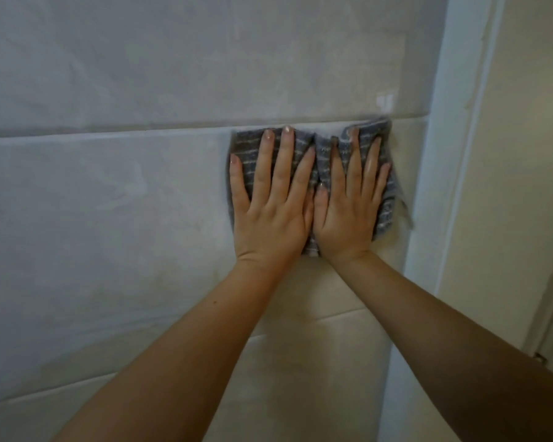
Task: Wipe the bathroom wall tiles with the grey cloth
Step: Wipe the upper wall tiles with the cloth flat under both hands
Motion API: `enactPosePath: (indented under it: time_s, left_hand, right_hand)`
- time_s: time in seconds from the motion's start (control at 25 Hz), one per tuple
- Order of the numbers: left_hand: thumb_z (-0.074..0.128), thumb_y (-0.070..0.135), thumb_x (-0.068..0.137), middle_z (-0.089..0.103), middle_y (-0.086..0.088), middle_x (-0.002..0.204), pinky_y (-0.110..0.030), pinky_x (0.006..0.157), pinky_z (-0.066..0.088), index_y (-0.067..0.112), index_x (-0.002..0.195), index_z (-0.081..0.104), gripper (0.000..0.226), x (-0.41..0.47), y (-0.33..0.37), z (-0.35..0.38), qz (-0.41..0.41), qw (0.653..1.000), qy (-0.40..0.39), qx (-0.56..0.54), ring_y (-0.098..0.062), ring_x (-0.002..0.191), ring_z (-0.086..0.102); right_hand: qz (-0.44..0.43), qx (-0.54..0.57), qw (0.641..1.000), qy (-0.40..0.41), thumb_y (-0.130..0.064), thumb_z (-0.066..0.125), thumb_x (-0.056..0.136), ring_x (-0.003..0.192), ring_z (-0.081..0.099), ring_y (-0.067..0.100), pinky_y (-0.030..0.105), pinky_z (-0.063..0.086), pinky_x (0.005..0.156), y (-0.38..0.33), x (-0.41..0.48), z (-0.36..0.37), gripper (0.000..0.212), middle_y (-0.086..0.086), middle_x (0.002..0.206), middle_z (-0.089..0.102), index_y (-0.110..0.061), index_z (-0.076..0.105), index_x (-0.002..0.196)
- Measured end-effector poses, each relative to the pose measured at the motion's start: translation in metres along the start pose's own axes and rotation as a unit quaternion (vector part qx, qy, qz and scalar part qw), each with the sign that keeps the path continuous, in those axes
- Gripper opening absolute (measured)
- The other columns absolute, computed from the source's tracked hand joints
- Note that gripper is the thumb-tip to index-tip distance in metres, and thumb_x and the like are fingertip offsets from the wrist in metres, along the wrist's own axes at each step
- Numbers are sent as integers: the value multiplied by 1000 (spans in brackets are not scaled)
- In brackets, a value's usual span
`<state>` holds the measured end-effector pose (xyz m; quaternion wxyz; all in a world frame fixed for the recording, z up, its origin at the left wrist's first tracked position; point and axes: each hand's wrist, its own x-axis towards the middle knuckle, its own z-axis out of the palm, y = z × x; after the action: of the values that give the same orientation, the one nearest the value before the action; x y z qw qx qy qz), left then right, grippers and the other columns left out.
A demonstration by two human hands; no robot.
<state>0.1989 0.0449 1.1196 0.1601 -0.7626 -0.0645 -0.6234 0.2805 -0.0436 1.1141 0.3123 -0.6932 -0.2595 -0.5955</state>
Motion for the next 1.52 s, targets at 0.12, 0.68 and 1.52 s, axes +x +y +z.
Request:
enactPosePath:
  time_s: [0.12, 0.68, 1.52]
  left_hand:
    - [42, 45, 101, 21, -9, 161, -56, 120, -4, 21, 152, 34, 57, -61, 4, -2, 65, 996, -53, 19, -29, 150, 13]
    - [40, 50, 101, 19, -3, 161, -52, 121, -2, 27, 152, 35, 56, -125, 22, 16, 99, 991, -86, 11, -24, 150, 14]
    - [47, 56, 95, 34, -7, 154, -58, 117, 16, 32, 145, 46, 56, -144, -193, -78, 20, 997, -16, 72, -28, 145, 29]
  right_hand:
    - [-55, -19, 997, -43, -36, 20, 101, 144, 17, 43, 64, 15, 114, 23, -71, -3, 56, 15, 156, 25, -23, 13, 155]
    - [22, -36, 999, -30, -36, 27, 98, 142, 15, 49, 62, 9, 116, 46, -131, 0, 59, 23, 154, 23, -16, 19, 153]
    - [-35, 26, 999, -20, -31, 31, 98, 141, 20, 48, 66, 12, 114, -198, -129, 25, 53, 14, 155, 23, -17, 28, 149]
